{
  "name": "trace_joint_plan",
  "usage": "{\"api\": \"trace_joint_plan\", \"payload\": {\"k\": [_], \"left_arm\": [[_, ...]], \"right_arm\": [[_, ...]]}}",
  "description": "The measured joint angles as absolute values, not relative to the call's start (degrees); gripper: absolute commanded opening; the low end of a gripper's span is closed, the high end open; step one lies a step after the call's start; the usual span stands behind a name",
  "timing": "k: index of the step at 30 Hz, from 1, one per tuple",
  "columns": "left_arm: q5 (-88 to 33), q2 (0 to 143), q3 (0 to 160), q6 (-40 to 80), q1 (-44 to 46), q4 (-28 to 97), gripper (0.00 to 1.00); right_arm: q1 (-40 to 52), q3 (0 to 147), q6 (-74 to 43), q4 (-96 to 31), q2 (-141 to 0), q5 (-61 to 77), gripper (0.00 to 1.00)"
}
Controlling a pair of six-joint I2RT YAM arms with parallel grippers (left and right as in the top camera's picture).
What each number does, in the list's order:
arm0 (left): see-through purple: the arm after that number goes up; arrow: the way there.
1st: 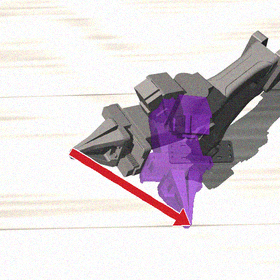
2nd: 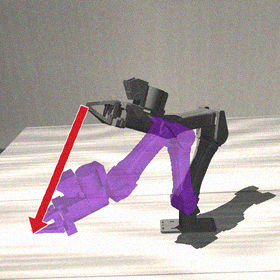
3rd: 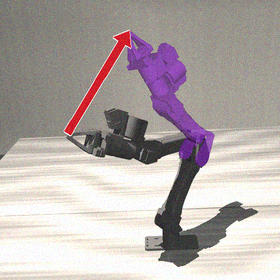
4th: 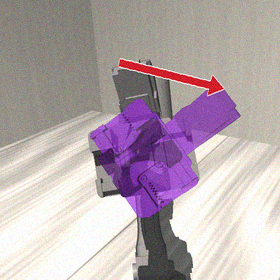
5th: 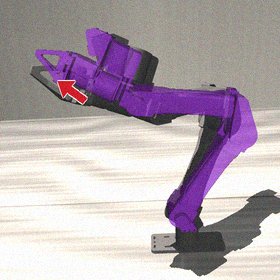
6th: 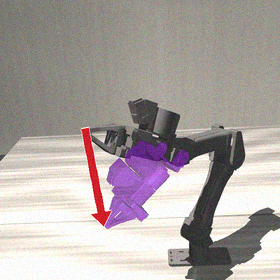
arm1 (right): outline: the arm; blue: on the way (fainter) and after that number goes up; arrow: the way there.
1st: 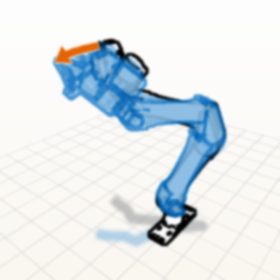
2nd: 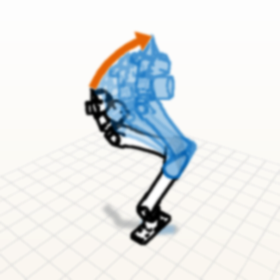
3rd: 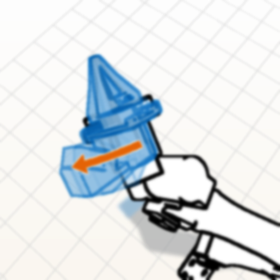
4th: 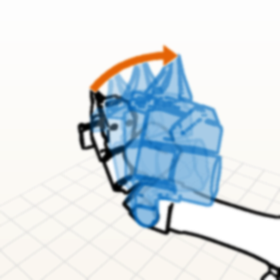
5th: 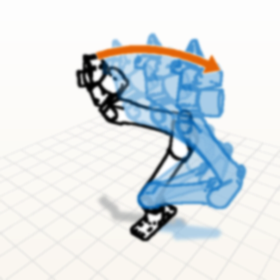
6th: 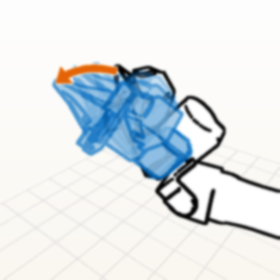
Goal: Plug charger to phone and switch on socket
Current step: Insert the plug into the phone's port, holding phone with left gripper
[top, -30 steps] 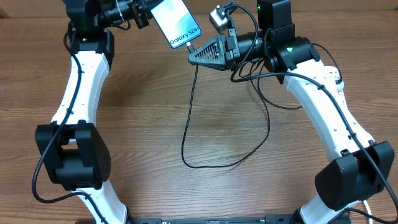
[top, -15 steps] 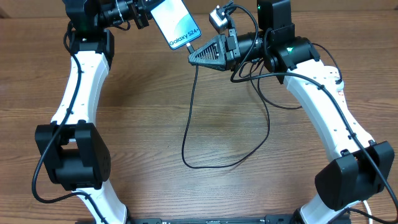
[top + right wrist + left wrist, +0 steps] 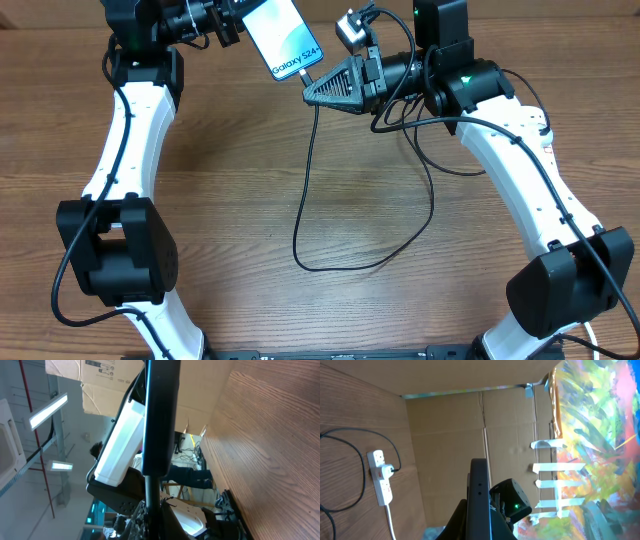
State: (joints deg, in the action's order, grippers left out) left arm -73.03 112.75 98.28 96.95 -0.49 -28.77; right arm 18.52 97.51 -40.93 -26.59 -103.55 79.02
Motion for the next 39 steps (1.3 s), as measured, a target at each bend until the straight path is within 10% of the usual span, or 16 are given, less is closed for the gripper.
{"api": "trace_joint_plan", "payload": {"k": [39], "left_arm": [[-72.58,112.75,98.28,95.61,-0.16,-28.80,0.04]], "right_arm": [[18.57,97.51,-45.04,-24.86,-103.55,76.40,0.04]]}}
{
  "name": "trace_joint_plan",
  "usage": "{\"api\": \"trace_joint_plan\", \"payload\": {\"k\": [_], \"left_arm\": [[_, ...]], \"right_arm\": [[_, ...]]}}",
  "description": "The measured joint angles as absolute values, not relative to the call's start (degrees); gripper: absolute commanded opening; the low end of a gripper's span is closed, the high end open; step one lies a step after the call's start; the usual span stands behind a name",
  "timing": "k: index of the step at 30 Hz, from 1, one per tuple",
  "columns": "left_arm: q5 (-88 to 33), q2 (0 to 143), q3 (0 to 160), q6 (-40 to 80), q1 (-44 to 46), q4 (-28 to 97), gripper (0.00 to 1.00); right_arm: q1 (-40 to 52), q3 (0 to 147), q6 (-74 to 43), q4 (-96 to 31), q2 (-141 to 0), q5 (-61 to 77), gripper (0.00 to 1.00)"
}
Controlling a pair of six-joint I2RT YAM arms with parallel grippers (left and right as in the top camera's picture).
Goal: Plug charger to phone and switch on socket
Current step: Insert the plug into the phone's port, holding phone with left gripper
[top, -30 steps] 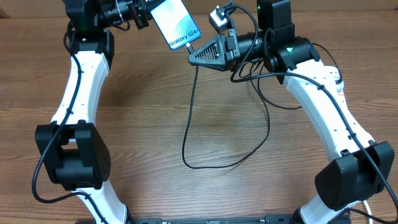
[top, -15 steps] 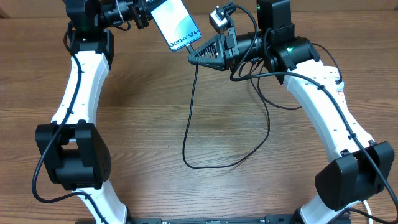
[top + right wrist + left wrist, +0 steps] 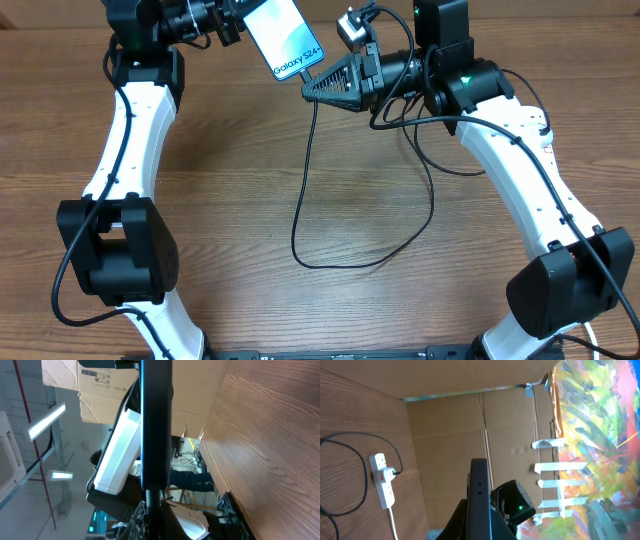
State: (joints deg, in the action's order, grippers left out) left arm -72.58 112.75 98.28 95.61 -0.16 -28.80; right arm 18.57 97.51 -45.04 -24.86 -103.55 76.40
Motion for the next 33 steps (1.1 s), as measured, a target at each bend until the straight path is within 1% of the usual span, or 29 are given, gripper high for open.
{"api": "trace_joint_plan", "payload": {"k": [33], "left_arm": [[-72.20,112.75,98.28,95.53,0.30,-28.77,0.04]], "right_arm": [[18.59,97.51,-47.99,-24.97,-103.00,74.19,0.04]]}}
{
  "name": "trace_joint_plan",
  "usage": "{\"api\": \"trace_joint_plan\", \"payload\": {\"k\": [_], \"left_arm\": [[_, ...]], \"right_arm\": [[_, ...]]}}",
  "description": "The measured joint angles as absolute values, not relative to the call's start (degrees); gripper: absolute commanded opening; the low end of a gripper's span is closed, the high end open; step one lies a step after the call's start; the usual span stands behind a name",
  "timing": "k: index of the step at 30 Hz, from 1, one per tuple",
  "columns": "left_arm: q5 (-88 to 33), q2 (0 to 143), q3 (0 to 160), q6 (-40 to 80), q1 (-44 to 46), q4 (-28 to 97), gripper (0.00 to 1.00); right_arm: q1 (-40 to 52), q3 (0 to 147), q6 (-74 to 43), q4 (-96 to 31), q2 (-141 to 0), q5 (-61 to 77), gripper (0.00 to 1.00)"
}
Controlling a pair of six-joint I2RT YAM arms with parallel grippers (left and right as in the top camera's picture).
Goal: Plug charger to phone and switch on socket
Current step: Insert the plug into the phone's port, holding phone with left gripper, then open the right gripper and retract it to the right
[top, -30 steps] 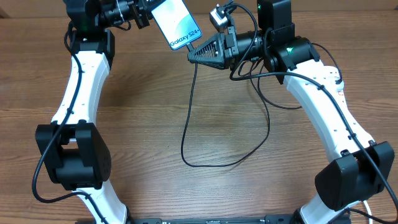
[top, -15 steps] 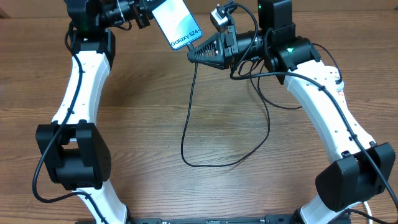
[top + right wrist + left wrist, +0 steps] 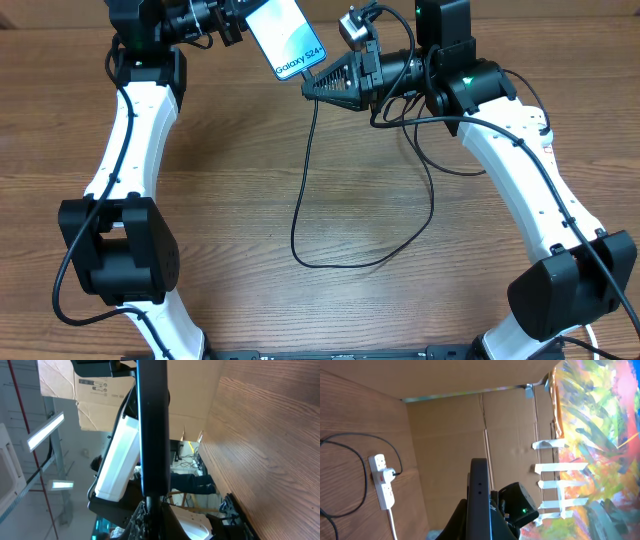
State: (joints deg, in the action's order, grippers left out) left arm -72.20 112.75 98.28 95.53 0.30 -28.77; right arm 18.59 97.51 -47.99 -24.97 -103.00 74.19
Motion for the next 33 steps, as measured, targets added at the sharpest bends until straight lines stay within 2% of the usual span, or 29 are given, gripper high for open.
{"api": "trace_joint_plan", "payload": {"k": [2,4,5,6,8,9,13,28,33], "left_arm": [[-72.16,112.75,98.28,95.42,0.30,-28.77,0.04],[-72.34,112.75,98.28,95.39,0.30,-28.77,0.05],[-73.23,112.75,98.28,95.33,0.45,-28.77,0.05],[-74.87,112.75,98.28,94.52,1.06,-28.82,0.04],[-77.01,112.75,98.26,94.41,2.52,-28.80,0.05],[-77.95,112.75,98.28,94.35,3.18,-28.91,0.05],[-80.44,112.75,98.28,94.32,4.40,-28.71,0.05],[-82.85,112.75,98.28,94.32,-1.32,-28.47,0.04],[-84.14,112.75,98.26,94.32,-2.42,-28.40,0.05]], "right_arm": [[18.59,97.51,-47.97,-24.97,-103.00,74.11,0.08],[18.59,97.51,-47.99,-24.93,-103.00,73.56,0.18],[18.65,97.51,-47.99,-24.27,-103.00,72.23,0.30],[18.61,97.54,-48.18,-24.16,-103.02,70.85,0.49],[18.61,97.65,-48.23,-23.92,-103.02,69.28,0.71],[18.61,97.65,-48.25,-23.99,-103.02,68.34,0.79],[18.50,97.67,-47.97,-23.92,-103.02,66.70,0.99],[18.50,97.69,-48.16,-24.05,-103.02,65.87,1.00],[18.35,97.76,-47.40,-28.34,-103.02,62.06,1.00]]}}
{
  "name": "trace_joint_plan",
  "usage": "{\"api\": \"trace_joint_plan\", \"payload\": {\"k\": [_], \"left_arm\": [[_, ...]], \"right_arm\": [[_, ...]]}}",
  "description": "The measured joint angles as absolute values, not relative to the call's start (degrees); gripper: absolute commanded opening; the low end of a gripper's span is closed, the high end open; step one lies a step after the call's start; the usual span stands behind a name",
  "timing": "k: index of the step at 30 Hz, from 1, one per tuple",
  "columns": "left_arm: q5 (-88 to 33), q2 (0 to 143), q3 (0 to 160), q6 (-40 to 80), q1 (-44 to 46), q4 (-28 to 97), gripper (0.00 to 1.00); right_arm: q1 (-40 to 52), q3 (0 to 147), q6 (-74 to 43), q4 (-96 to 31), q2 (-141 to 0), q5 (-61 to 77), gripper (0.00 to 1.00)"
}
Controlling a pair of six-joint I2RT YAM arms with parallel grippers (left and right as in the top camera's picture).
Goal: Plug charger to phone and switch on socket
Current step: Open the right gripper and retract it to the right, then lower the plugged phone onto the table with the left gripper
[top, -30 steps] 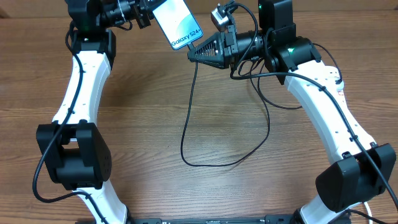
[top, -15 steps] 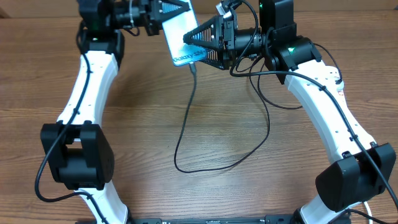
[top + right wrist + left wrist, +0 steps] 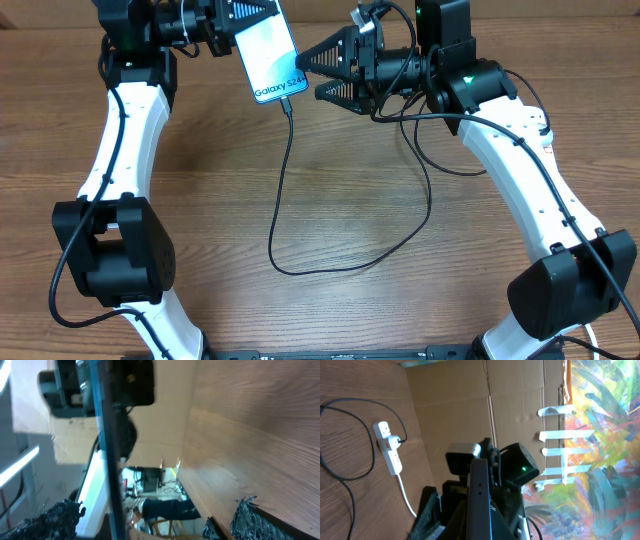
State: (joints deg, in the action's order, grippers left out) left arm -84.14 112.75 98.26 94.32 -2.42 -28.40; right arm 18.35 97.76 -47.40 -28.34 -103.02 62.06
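A Samsung phone (image 3: 266, 55) hangs screen-up above the table's far edge, with my left gripper (image 3: 245, 20) shut on its upper end. The black charger cable (image 3: 283, 170) has its plug (image 3: 287, 103) seated in the phone's bottom edge. My right gripper (image 3: 312, 72) stands open just right of the phone, its fingers (image 3: 330, 50) apart and holding nothing. In the left wrist view the phone (image 3: 479, 490) is edge-on, and the white socket strip (image 3: 390, 449) lies on the table with a plug in it. In the right wrist view the phone (image 3: 107, 435) stands between the spread fingers (image 3: 250, 520).
The cable's slack lies in a loop (image 3: 330, 262) on the wooden table (image 3: 200, 220) and rises toward the right arm. A cardboard wall (image 3: 455, 420) stands behind the table. The socket strip is out of the overhead view.
My right gripper was shut on the cable plug at the phone's bottom edge; now it is open and the plug stays in the phone. The phone has shifted left and turned more upright.
My left gripper held the phone raised while the right gripper, shut on the plug, stood just below the phone's bottom edge. At the following moments the plug was closer, then at the port. Now the plug hangs from the phone and the right gripper is open.
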Motion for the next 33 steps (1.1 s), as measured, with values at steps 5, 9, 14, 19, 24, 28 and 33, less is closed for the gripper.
{"api": "trace_joint_plan", "payload": {"k": [5,9,14,19,24,28,33], "left_arm": [[-84.95,112.75,98.28,94.32,-3.44,-28.36,0.04],[-85.14,112.75,98.28,94.06,-3.86,-28.36,0.05],[-85.34,112.75,98.28,92.82,-3.86,-28.32,0.04],[-85.41,112.75,98.28,90.91,-3.84,-26.96,0.04],[-85.52,112.75,98.28,84.55,-3.18,-18.33,0.04],[-85.17,112.75,98.41,76.34,-1.48,-6.22,0.04],[-82.83,112.75,98.43,60.42,1.32,12.82,0.04]], "right_arm": [[16.80,97.76,-45.08,-37.04,-103.02,56.40,1.00],[14.48,97.78,-42.50,-43.38,-103.02,51.07,1.00],[12.84,97.78,-39.00,-53.19,-103.02,41.06,1.00],[12.84,97.78,-37.28,-63.00,-103.02,27.38,1.00],[12.84,97.78,-36.62,-69.58,-103.02,15.09,1.00],[12.84,97.78,-36.32,-71.16,-103.02,9.10,1.00],[12.84,97.80,-36.21,-71.26,-103.02,6.33,1.00]]}}
